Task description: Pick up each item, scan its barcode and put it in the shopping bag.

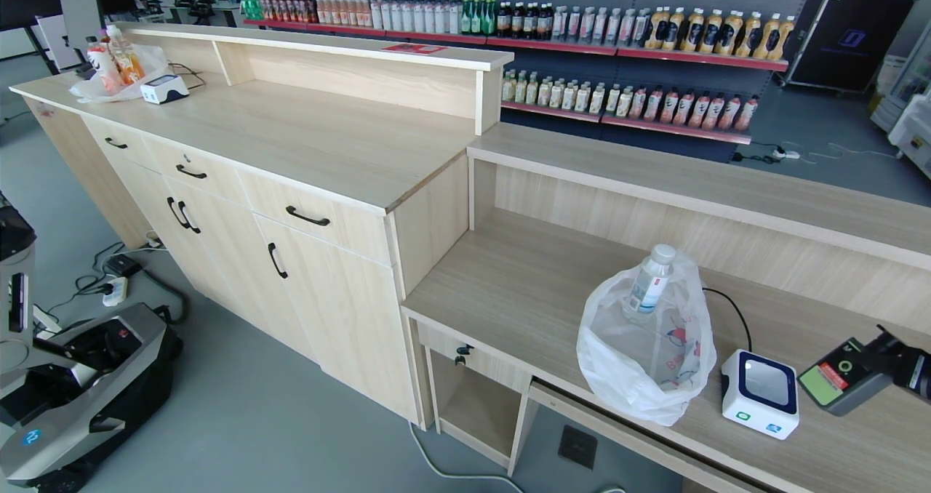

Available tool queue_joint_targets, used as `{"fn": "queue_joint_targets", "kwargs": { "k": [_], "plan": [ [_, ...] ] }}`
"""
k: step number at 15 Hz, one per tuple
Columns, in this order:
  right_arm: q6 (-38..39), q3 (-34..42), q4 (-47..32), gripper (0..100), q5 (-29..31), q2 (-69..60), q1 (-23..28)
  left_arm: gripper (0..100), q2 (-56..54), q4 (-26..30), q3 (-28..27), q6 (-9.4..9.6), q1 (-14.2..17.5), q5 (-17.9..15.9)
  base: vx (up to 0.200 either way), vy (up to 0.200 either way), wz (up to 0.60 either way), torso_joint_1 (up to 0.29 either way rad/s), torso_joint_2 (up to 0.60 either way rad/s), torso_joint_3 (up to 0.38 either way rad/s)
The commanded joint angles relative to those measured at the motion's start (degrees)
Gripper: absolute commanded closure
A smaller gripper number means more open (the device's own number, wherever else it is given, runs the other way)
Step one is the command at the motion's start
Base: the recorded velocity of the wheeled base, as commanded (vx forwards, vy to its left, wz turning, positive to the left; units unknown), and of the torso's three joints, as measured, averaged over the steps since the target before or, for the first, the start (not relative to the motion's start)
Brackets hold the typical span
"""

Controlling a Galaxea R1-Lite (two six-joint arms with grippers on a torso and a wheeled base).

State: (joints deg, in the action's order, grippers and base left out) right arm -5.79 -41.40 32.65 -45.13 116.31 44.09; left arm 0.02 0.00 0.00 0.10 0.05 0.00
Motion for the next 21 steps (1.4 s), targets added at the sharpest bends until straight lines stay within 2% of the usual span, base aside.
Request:
{"fn": "queue_joint_targets", "kwargs": {
  "k": [1,15,21],
  "plan": [
    [-0.01,0.0,0.22,100,-0.05,0.5,-0.24,0,-0.02,0.0,0.0,-0.01,0.04,0.0,0.0,0.0,0.0,0.0,0.0,0.0],
    [0.08,-0.26,1.63,100,-0.13,2.52,-1.2,0,-0.02,0.0,0.0,-0.01,0.04,0.0,0.0,0.0,0.0,0.0,0.0,0.0],
    [1.48,-0.35,1.63,100,-1.54,-0.65,-1.64,0,-0.02,0.0,0.0,-0.01,0.04,0.0,0.0,0.0,0.0,0.0,0.0,0.0]
  ]
}}
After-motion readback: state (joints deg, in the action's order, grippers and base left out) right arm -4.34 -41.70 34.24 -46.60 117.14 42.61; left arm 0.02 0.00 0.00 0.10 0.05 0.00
